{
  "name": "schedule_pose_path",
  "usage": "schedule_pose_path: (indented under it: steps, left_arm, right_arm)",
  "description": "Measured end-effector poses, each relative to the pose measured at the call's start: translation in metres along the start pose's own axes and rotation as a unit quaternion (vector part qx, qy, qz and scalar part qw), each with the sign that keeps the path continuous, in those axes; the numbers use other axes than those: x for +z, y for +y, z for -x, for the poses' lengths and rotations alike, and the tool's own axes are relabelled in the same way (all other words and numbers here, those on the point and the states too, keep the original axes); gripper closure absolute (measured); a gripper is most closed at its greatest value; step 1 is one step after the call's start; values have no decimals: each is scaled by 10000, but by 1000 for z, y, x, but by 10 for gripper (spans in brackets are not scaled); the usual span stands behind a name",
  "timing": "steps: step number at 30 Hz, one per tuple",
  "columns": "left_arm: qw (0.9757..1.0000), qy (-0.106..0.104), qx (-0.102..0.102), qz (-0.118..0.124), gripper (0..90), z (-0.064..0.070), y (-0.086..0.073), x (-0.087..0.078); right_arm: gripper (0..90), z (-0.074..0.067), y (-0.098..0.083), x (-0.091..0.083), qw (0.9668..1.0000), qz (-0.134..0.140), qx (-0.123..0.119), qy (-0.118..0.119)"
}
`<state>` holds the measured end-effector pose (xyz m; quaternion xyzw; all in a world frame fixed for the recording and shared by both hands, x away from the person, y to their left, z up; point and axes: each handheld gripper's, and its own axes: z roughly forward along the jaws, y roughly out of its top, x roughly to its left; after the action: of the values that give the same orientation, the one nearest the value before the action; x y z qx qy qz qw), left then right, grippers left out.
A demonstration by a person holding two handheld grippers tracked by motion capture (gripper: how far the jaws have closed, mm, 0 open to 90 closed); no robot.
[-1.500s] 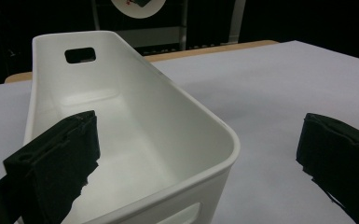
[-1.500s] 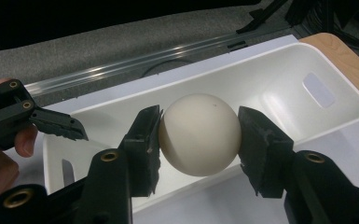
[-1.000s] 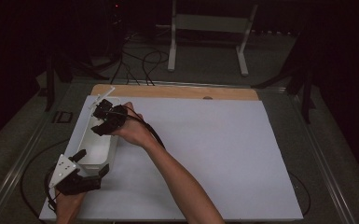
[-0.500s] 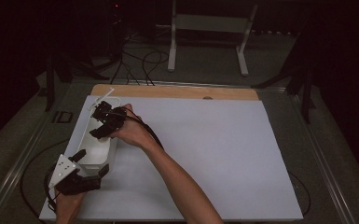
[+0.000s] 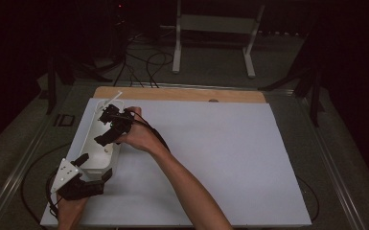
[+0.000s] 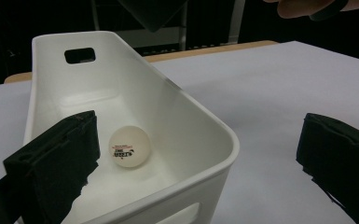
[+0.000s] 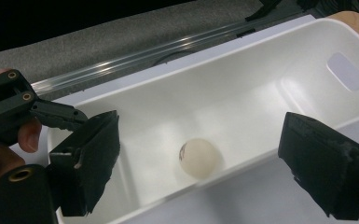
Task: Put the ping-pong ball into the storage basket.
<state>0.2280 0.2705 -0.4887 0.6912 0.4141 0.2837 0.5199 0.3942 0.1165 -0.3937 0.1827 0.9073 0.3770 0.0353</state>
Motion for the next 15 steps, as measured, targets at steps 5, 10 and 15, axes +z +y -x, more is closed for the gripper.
schedule_pose_path:
  steps: [5, 10, 15]
  left_arm:
    - [10000, 5, 2, -1, 0, 0, 0, 0]
    - [10000, 6, 9, -12, 0, 0, 0, 0]
    - [10000, 4, 14, -26, 0, 1, 0, 1]
  right_arm:
    - [120, 2, -3, -8, 10000, 61, -8, -49]
    - [120, 4, -7, -19, 9999, 94, -39, -128]
    - [120, 9, -14, -28, 9998, 69, -77, -184]
